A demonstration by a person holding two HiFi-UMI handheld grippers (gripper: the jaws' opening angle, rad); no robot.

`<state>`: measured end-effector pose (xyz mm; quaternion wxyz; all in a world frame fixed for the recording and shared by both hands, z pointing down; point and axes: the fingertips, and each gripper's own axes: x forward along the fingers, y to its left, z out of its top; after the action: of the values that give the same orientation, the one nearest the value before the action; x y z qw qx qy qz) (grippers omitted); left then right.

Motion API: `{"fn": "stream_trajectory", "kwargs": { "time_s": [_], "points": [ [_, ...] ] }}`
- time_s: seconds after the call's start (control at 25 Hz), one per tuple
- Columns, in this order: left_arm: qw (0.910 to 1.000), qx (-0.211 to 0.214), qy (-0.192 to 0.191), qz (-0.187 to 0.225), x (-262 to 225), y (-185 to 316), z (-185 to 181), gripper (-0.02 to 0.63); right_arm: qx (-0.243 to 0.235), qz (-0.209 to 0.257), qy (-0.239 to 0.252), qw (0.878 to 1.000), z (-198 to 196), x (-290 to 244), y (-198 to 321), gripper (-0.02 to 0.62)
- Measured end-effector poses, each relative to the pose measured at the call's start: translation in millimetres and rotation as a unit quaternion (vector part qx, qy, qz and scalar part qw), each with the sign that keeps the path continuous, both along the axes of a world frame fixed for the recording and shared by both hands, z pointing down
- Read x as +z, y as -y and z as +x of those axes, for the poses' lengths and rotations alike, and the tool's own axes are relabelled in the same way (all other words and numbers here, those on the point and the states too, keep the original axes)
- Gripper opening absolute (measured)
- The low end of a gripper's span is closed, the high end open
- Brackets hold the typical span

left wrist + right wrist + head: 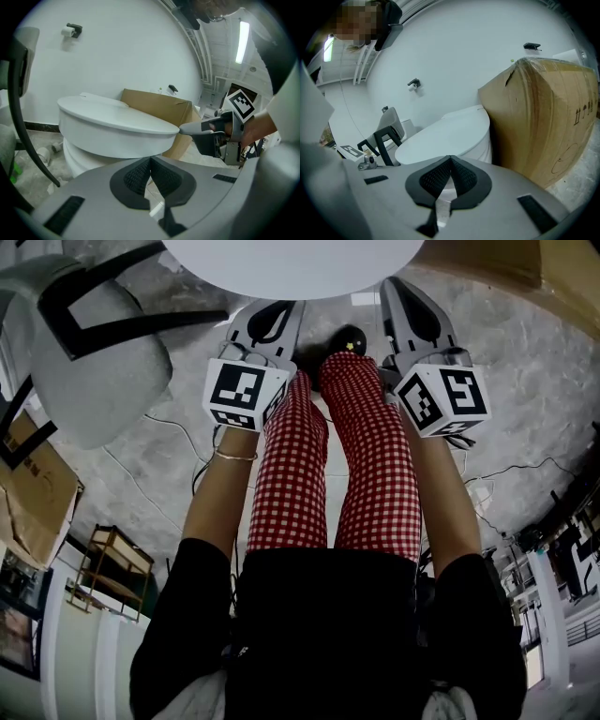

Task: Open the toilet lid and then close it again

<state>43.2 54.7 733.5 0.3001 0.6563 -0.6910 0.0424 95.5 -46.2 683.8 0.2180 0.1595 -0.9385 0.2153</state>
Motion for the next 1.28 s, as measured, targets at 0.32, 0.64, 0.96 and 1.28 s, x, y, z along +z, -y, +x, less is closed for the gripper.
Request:
{"fn": "stream_trajectory", "kwargs": {
  "time_s": [0.32, 0.64, 0.96, 1.28],
  "points": [
    [0.9999, 0.009, -0.005, -0.007, 11.3, -1.5, 0.6, 0.003, 0.007, -0.006, -0.01, 1.0, 0.8, 10.9, -1.3, 0.02],
    [0.9997, 0.017, -0.012, -0.016, 20.4, -2.0, 2.4, 0.003, 0.013, -0.019, -0.018, 1.0, 2.8, 19.6, -1.0, 0.02],
    [0.9993, 0.02, -0.021, -0.022, 32.4, -4.0, 0.5, 0.004, 0.013, -0.034, -0.031, 0.999, 0.7, 31.8, -2.8, 0.02],
    [0.9988, 0.015, -0.032, -0.034, 39.9, -3.7, 0.3, 0.003, 0.01, -0.047, -0.045, 0.998, 1.1, 39.1, -2.2, 0.02]
  ]
}}
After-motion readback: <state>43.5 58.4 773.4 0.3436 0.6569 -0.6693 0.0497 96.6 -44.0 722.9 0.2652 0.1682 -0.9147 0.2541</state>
